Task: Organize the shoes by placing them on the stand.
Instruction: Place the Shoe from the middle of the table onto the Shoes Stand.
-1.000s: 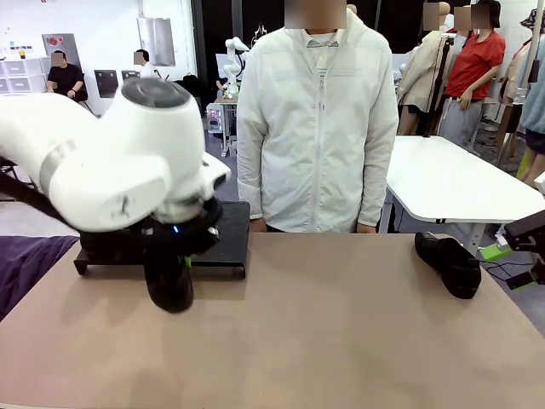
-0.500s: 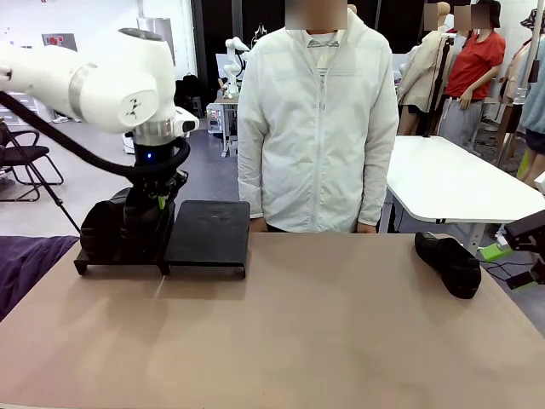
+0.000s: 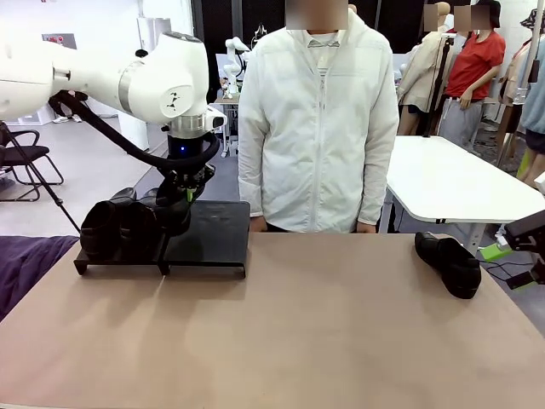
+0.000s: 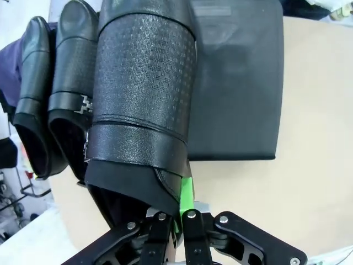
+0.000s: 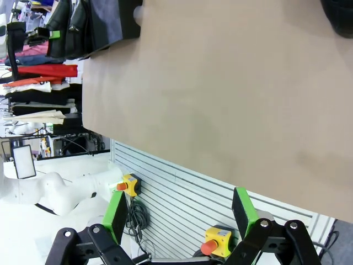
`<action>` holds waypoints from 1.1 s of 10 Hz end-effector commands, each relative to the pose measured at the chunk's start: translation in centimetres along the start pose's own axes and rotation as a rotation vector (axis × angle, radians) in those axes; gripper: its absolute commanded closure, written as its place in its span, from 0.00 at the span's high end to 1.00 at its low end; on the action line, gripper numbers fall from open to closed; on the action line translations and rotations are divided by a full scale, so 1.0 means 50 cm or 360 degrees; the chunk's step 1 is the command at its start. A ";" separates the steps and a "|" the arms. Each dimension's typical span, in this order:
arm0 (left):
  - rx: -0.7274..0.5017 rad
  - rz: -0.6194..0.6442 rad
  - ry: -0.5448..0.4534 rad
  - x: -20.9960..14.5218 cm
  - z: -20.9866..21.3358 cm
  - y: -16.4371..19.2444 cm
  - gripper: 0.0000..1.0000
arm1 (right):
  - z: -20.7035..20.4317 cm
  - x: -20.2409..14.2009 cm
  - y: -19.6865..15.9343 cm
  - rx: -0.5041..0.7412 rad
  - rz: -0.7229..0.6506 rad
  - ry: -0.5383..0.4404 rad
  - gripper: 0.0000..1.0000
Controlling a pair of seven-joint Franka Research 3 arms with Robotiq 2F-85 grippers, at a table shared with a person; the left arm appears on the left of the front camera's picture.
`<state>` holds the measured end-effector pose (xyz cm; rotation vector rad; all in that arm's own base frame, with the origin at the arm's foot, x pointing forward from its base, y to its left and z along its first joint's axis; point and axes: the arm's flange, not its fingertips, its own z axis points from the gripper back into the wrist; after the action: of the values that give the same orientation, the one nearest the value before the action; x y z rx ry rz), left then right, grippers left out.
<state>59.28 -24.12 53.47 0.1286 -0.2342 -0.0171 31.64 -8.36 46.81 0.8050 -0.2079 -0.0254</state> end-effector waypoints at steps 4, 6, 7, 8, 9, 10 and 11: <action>0.0023 0.0089 -0.0005 -0.004 -0.028 -0.008 0.00 | 0.002 0.001 0.006 0.0027 -0.0013 -0.0009 1.00; 0.0003 0.0131 -0.0125 0.005 -0.070 -0.018 0.00 | 0.002 0.001 0.006 0.0027 -0.0013 -0.0009 1.00; 0.0016 0.0168 -0.0182 0.011 -0.087 -0.022 0.00 | 0.002 0.001 0.006 0.0027 -0.0013 -0.0009 1.00; 0.0002 0.0187 -0.0224 0.013 -0.100 -0.026 0.00 | 0.002 0.001 0.006 0.0027 -0.0013 -0.0009 1.00; 0.0034 0.0231 -0.0236 0.016 -0.110 -0.028 0.00 | 0.002 0.001 0.006 0.0027 -0.0013 -0.0009 1.00; 0.0073 0.0202 -0.0236 0.021 -0.125 -0.028 0.00 | 0.002 0.001 0.006 0.0027 -0.0013 -0.0009 1.00; 0.0104 0.0187 -0.0224 0.026 -0.136 -0.028 0.00 | 0.002 0.001 0.006 0.0027 -0.0013 -0.0009 1.00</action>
<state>62.37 -24.87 47.14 0.1343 -0.3575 0.0860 31.64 -8.36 46.81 0.8050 -0.2079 -0.0254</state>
